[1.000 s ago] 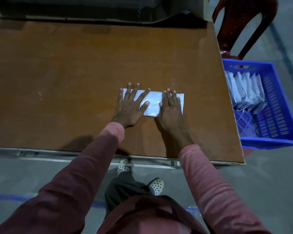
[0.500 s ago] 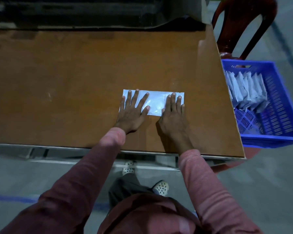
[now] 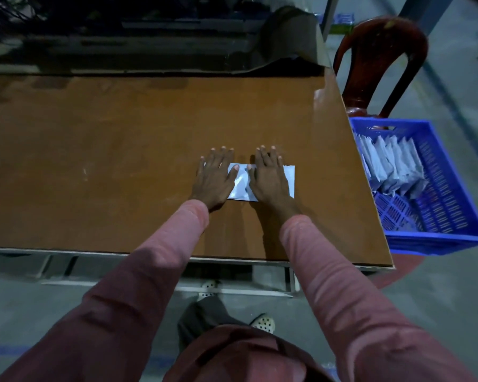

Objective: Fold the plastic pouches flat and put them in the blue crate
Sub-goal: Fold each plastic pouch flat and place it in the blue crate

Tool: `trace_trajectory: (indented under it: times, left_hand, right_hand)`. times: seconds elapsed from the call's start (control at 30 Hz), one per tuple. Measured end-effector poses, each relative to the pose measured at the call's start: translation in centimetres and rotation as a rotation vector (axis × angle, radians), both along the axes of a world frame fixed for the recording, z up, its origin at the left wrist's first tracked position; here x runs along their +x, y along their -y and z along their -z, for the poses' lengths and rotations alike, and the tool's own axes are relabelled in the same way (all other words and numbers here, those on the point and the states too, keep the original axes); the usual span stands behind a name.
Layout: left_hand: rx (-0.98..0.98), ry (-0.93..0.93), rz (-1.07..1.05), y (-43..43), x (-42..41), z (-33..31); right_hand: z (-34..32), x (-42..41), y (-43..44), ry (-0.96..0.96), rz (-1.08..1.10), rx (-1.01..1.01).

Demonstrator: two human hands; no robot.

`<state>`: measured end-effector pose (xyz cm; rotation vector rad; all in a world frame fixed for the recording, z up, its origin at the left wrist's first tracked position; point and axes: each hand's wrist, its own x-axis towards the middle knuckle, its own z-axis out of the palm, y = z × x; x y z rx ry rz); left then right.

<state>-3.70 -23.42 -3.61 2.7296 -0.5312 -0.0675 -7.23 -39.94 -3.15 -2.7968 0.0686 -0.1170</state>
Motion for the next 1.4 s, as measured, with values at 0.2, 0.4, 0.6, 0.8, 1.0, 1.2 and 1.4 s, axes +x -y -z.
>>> trace_trajectory:
  times: [0.2, 0.4, 0.6, 0.8, 1.0, 1.2, 1.4]
  left_hand:
    - [0.117, 0.062, -0.026, 1.4, -0.6, 1.9]
    - [0.158, 0.138, -0.028, 1.5, -0.2, 3.0]
    - [0.196, 0.153, 0.013, 1.4, 0.4, 3.5]
    - [0.2, 0.088, 0.003, 1.4, 0.2, 2.7]
    - [0.09, -0.014, 0.031, -0.3, -0.9, 2.1]
    - [0.2, 0.009, 0.029, -1.1, -2.1, 3.0]
    - [0.201, -0.033, 0.024, -0.9, -2.2, 2.2]
  right_hand:
    - [2.1, 0.2, -1.1, 0.013, 0.11, -0.109]
    - [2.8, 0.3, -0.8, -0.002, 0.095, -0.185]
    - [3.2, 0.7, -0.7, -0.003, 0.105, -0.197]
    - [2.8, 0.6, -0.7, -0.031, 0.104, -0.184]
    - [1.6, -1.6, 0.0, 0.034, 0.055, -0.106]
    - [2.2, -4.3, 0.5, 0.031, 0.11, 0.0]
    - [1.7, -4.1, 0.4, 0.006, 0.094, 0.023]
